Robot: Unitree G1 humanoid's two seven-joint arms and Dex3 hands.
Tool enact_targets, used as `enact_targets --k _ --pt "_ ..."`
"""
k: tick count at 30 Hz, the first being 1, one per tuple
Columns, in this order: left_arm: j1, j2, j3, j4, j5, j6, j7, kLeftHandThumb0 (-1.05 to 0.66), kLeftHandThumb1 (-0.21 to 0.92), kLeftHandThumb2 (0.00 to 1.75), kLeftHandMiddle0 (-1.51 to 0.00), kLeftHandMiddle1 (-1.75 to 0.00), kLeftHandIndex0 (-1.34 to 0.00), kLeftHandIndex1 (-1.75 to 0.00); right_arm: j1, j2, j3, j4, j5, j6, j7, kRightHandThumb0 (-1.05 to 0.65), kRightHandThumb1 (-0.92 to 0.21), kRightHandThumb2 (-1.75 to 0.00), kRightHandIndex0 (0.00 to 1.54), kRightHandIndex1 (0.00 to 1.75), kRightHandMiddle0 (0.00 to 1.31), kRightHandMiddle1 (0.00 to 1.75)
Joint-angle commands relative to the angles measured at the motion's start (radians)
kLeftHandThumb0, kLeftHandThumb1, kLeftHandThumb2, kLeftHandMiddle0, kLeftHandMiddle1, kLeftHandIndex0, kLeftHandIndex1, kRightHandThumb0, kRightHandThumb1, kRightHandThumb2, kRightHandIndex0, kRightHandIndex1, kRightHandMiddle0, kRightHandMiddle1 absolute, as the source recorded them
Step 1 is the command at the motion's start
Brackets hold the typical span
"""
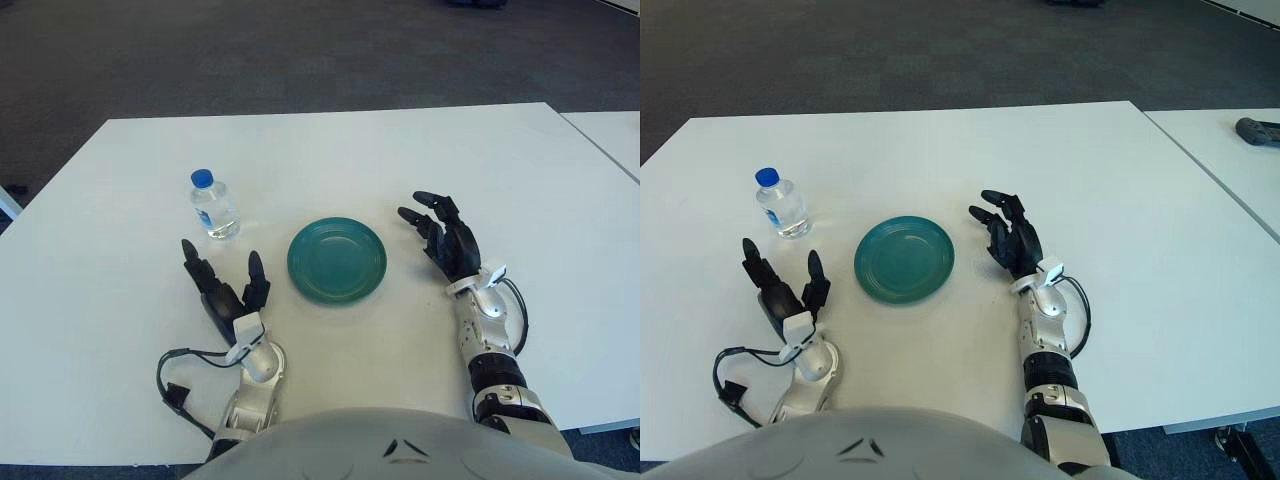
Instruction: Put the bottle into the plate.
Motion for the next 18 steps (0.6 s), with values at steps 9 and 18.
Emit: enact_targets --k 9,18 --pt "-0.145 -0.211 0.049 0.12 -0.068 0.181 0.086 -1.05 0.92 0.51 0.0 0.0 0.0 0.0 0.138 0.029 -0.023 0.077 0.076 0.004 0.038 -0.66 -0.92 -0.77 0.32 0.57 0.04 1.01" --pt "-0.242 -0.177 0.099 0.189 -0.096 0.212 0.109 -1.05 0.92 0.56 0.0 0.0 0.0 0.0 0.158 0.024 -0.002 0.027 0.065 -0.012 0.043 -0.68 -0.92 -0.83 0.28 0.54 0.0 0.97"
